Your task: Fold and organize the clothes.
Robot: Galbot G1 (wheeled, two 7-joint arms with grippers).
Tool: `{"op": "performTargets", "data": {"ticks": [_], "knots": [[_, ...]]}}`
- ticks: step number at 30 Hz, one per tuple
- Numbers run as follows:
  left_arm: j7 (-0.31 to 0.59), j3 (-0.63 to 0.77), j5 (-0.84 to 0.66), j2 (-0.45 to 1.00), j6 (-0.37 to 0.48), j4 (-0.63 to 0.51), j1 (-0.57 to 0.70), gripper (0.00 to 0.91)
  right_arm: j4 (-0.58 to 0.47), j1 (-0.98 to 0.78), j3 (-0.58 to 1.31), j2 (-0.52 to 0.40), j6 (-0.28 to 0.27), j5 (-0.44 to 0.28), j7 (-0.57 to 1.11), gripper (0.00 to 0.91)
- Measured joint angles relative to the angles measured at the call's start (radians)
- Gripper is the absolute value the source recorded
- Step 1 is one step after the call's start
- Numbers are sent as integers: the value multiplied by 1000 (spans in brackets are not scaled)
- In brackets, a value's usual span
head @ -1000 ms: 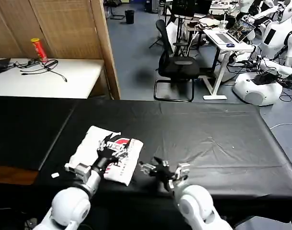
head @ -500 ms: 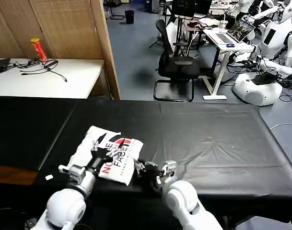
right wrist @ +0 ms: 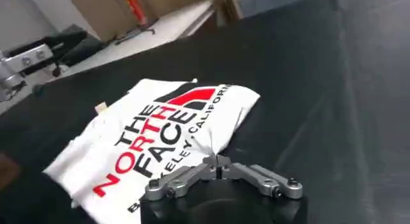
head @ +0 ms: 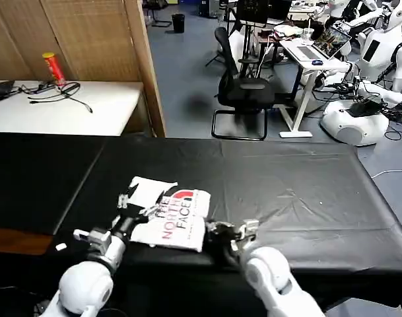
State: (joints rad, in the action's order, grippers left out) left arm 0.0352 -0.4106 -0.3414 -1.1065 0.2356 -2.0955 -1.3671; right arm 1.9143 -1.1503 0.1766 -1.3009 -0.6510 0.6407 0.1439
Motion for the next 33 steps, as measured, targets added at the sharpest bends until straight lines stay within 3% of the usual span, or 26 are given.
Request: {"op": "performTargets", "data": {"ticks": [2,3,8,11,16,25,33], "knots": [[0,-2,0,0,-1,8,2,878,23,-11,32,29,-15,-5,4,0],[1,-3,-1,0,-1,12,2,878,35,-16,47,43,-21,-12,2,878],[13,-12,-2,-2,4,20,-6,878,87,-44,98,95,-54,-45,-22,878],[28,-21,-6,-1,-3,23,-18,878,122,-68,119,123,-85,-105,-24,878],[48,-35,-41,-3,-54,29,-42,878,172,-109,152,146,-54,-161,-25,878],[42,-30,-67,-8,-129,31,-90,878,245,-225,207,142,129,-309,-49,878],[105,-45,-58,-1,-93,-17,-171,878,264,-388,233,110,379,-474,-17,878]]}}
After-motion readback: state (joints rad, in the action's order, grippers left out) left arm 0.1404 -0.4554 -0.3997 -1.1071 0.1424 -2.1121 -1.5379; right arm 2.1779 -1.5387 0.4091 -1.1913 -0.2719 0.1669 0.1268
